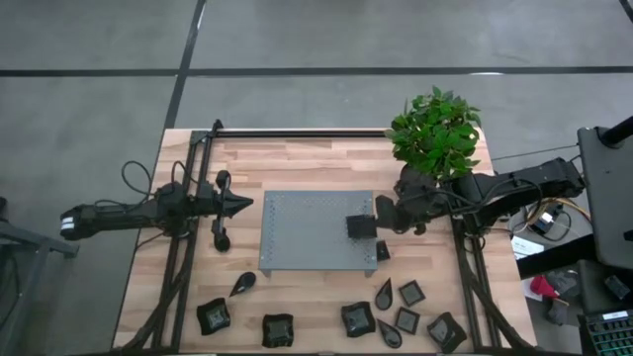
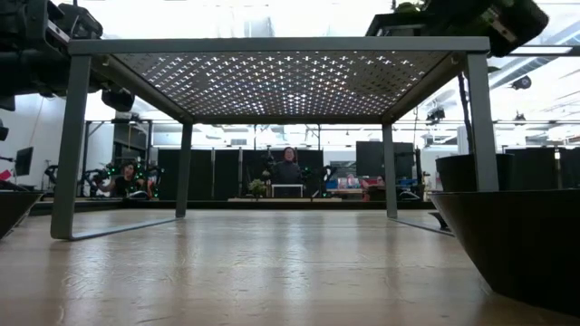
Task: Pick & Place Mini shaped plates
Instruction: Stack the black square plate on the black square plate on the shelf
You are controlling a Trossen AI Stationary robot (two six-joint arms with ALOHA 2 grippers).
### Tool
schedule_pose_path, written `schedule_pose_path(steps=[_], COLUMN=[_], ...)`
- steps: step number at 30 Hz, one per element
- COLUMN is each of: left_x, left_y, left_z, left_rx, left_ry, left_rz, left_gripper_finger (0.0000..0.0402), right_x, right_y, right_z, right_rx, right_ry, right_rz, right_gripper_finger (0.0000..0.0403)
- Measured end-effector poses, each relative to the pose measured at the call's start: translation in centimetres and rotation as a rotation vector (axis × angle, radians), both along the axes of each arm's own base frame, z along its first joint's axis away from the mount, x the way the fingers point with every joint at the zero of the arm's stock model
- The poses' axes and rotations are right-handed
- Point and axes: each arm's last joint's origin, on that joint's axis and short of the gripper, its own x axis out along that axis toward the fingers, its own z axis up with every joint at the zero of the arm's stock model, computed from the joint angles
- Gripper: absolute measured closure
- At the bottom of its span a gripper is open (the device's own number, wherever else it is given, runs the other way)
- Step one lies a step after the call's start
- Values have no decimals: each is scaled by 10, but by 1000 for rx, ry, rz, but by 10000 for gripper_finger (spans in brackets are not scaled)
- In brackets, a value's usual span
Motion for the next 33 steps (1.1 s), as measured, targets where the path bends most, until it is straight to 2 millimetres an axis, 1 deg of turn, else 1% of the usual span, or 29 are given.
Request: schedule_pose_path(steps=[8,24,33], left_x=[0,0,0], left_y=[0,0,0], left_z=[0,0,0], left_rx=[0,0,0], left_ry=[0,0,0], left_rz=[0,0,0], left_gripper_finger=[401,401,401], right_x=[0,6,7], right_y=[-4,-5,-5], right_z=[-5,-18,-20], right_rx=[-50,-114,-114], right_ry=[3,12,17], right_rz=[-47,-41,-45], right_gripper_finger=[394,394,394])
